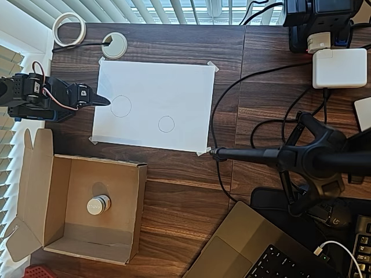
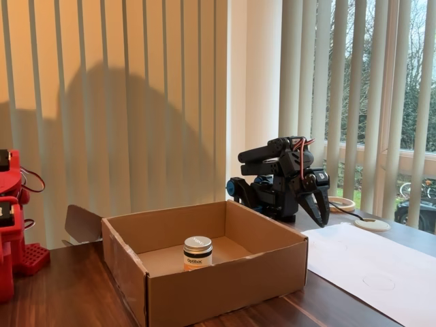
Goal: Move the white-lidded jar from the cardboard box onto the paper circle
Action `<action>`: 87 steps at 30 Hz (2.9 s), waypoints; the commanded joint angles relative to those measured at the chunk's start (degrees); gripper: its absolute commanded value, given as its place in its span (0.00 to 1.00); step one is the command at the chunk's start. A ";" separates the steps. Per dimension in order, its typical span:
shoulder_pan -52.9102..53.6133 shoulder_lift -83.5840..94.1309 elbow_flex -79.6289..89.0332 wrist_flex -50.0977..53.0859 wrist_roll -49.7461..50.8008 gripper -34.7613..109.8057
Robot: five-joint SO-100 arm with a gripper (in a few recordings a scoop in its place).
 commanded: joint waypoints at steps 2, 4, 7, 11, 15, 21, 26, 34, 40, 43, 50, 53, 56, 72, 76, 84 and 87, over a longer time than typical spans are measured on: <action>-0.97 3.60 -2.11 0.97 -0.62 0.24; -0.97 3.60 -2.11 0.97 -0.62 0.24; -0.97 3.60 -2.11 0.97 -0.62 0.24; -0.97 3.60 -2.11 0.97 -0.62 0.24; -0.97 3.60 -2.11 0.97 -0.62 0.24; -0.97 3.60 -2.11 0.97 -0.62 0.24; -0.97 3.60 -2.11 0.97 -0.62 0.24; -1.14 3.60 -2.11 0.97 -0.88 0.24; -1.14 3.60 -2.11 0.97 -0.88 0.25; -1.05 3.60 -2.11 0.97 -0.70 0.24; -0.79 3.60 -1.93 0.00 0.18 0.34; -0.18 3.60 -1.58 -1.05 -0.18 0.40; 0.53 3.60 -0.79 -3.87 -2.72 0.41; 2.90 -17.75 -21.88 -3.52 -14.06 0.46; 4.39 -33.49 -33.75 -3.43 -15.56 0.46; 17.05 -55.55 -50.19 -10.28 -26.98 0.46; 23.82 -62.75 -57.13 -13.10 -33.49 0.47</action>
